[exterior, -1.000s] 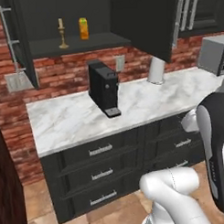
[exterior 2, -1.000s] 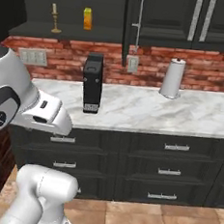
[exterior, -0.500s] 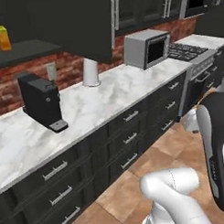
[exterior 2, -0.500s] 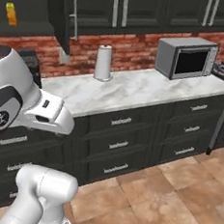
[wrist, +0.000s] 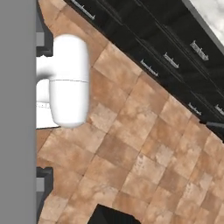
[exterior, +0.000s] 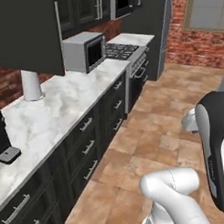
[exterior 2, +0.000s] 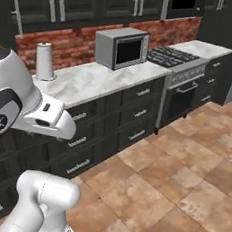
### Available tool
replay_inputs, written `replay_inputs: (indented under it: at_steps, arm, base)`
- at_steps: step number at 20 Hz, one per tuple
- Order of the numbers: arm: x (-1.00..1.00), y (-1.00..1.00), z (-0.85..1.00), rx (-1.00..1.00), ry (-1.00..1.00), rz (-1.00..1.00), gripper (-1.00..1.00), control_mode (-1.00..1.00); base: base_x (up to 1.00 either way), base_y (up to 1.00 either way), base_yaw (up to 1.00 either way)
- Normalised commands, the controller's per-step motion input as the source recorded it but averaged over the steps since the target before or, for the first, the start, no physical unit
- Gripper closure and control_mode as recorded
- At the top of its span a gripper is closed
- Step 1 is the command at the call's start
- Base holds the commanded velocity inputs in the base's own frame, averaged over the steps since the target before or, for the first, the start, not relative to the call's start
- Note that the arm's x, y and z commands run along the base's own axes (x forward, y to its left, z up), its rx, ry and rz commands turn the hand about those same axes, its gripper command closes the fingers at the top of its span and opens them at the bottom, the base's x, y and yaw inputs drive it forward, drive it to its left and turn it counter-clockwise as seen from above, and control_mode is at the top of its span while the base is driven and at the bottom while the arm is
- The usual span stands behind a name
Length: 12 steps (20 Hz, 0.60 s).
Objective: Pick the candle and candle from the dining table and place them in the open cabinet. Close the cabinet after placing the objects.
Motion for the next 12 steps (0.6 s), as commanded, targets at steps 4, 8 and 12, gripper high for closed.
replay_inputs:
  at_steps: [4,8,12]
  arm:
    - [0.00,0.00,0.00,0.00,0.00,0.00,-1.00,1.00]
    - [0.00,0.00,0.00,0.00,0.00,0.00,-1.00,1.00]
    - [0.00,0.00,0.00,0.00,0.00,0.00,-1.00,1.00]
  base:
    - [0.05,0.00,-0.54]
    - [0.06,-0.01,-0.55]
    - [0.08,-0.03,-0.56]
